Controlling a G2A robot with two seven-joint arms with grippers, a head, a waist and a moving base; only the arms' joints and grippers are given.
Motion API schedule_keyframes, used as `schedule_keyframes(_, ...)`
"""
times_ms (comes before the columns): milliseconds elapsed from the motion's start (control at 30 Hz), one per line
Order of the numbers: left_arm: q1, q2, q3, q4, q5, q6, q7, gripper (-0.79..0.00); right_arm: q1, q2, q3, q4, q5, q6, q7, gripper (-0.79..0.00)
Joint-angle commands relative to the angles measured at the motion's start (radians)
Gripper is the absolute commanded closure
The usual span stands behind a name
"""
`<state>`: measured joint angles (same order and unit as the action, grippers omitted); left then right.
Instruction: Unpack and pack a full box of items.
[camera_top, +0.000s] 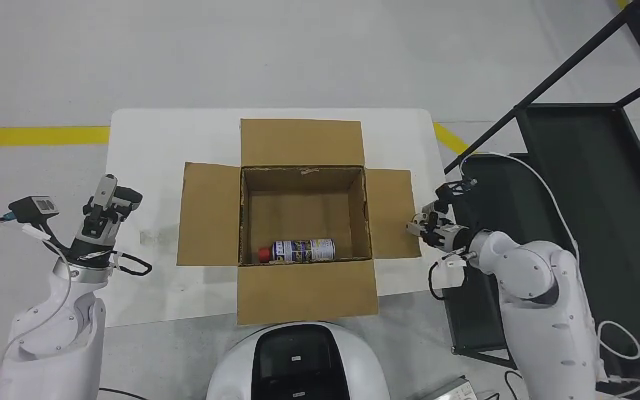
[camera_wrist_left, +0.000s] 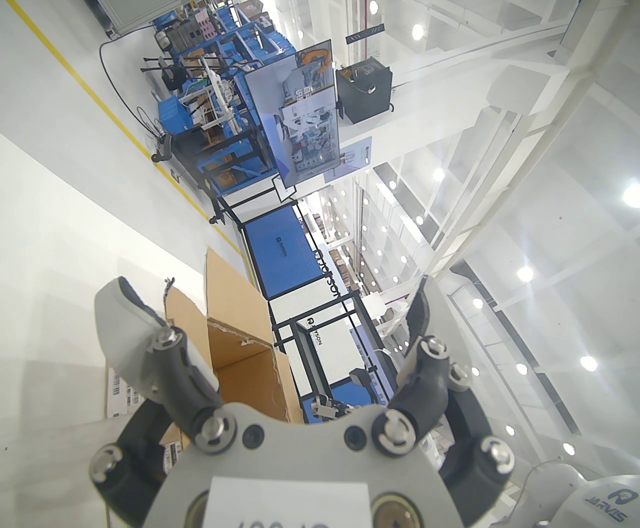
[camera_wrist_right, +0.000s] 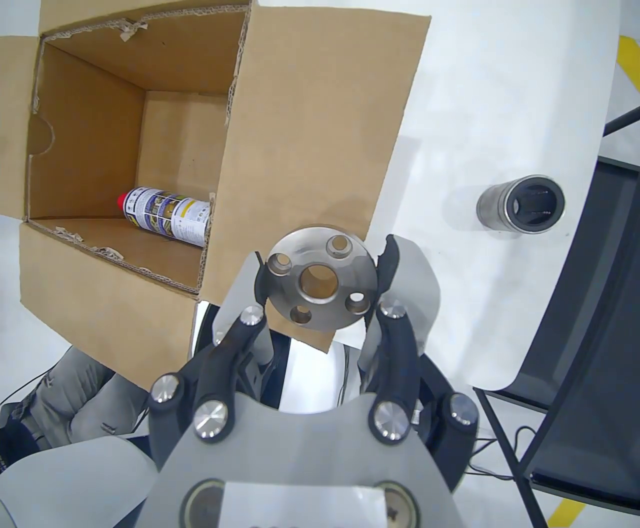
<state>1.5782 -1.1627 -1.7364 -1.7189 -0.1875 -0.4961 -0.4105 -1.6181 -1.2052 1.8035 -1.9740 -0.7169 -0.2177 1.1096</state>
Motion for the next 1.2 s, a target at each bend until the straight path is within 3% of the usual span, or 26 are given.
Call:
schedule_keyframes(0,0.000,0.000,0.000,0.000,0.000,0.000,0.000,-0.785,0.000,0.000,0.000,0.000,0.000,0.000,0.000,0.000)
schedule_keyframes(367,0.000,0.000,0.000,0.000,0.000,0.000,0.000,-0.785,-0.052,0.005,0.044,0.028,-0.011,0.007,-0.059,0.000)
schedule_keyframes(633,0.000,0.000,0.000,0.000,0.000,0.000,0.000,-0.785,-0.094,0.016,0.073,0.140,-0.065,0.022,-0.093,0.000)
schedule_keyframes(867,0.000,0.000,0.000,0.000,0.000,0.000,0.000,-0.785,-0.047,0.016,-0.008,0.277,-0.234,0.108,-0.215,0.000)
schedule_keyframes(1167,0.000,0.000,0.000,0.000,0.000,0.000,0.000,-0.785,0.050,0.015,-0.081,0.441,-0.276,0.127,-0.313,0.000)
